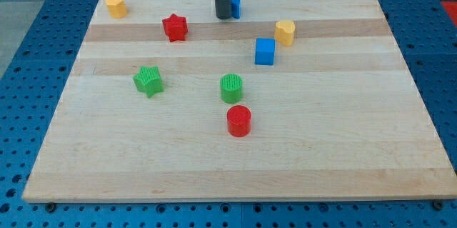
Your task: Move yellow heart towards right side
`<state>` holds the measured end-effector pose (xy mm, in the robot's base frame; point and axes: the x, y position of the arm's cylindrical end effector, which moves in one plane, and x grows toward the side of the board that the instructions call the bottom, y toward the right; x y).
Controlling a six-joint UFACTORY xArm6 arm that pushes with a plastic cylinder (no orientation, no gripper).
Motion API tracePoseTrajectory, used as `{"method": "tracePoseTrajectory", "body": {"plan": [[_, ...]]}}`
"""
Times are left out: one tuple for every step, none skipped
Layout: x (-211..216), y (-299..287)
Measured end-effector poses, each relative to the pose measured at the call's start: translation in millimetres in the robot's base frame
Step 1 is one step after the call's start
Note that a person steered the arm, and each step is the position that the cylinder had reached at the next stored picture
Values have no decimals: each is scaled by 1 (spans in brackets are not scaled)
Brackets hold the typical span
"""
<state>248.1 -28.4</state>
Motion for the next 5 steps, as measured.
{"method": "tracePoseTrajectory", "body": {"plan": [[13,0],[40,0],[51,4],[51,24],[51,53]]}}
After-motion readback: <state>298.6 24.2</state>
